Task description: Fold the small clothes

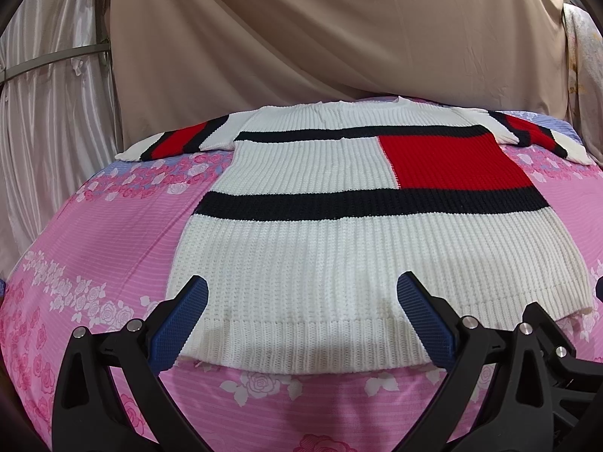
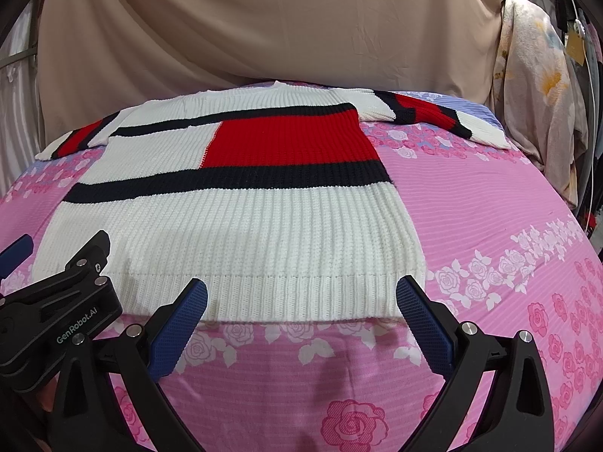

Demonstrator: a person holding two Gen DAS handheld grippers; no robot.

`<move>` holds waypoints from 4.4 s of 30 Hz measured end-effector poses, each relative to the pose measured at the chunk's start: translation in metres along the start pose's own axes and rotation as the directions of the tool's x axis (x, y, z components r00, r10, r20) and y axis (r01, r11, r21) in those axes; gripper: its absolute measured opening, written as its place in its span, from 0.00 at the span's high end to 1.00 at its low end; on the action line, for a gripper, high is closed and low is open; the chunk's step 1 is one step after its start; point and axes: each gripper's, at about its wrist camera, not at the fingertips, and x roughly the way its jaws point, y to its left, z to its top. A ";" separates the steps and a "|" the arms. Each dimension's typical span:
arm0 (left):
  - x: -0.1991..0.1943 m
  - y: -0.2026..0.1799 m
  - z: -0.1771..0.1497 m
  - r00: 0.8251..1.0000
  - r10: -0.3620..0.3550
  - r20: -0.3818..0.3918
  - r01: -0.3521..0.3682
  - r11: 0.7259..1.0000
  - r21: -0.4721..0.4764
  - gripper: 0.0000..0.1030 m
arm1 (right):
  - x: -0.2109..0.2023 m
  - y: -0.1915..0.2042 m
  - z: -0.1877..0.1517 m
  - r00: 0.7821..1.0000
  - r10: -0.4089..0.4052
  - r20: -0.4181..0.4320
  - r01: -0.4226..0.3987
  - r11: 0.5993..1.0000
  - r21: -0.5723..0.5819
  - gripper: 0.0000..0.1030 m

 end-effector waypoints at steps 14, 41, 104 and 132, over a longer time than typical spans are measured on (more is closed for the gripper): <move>0.002 0.003 0.000 1.000 -0.002 -0.013 0.002 1.000 -0.011 0.05 | 0.000 0.001 0.000 1.000 0.009 -0.001 -0.009 1.000 0.007 0.05; 0.042 0.053 0.065 0.997 -0.070 -0.018 0.070 0.997 -0.010 0.05 | 0.169 -0.371 0.158 0.999 -0.042 -0.022 0.047 0.838 0.544 0.05; 0.290 0.053 0.237 0.964 -0.240 -0.118 0.196 0.935 -0.296 0.94 | 0.255 -0.114 0.233 0.975 0.195 -0.102 -0.194 0.981 0.025 0.84; 0.309 0.049 0.196 0.962 -0.207 -0.178 0.149 0.944 -0.294 0.88 | 0.209 -0.117 0.235 0.978 0.182 -0.101 -0.181 0.983 0.014 0.74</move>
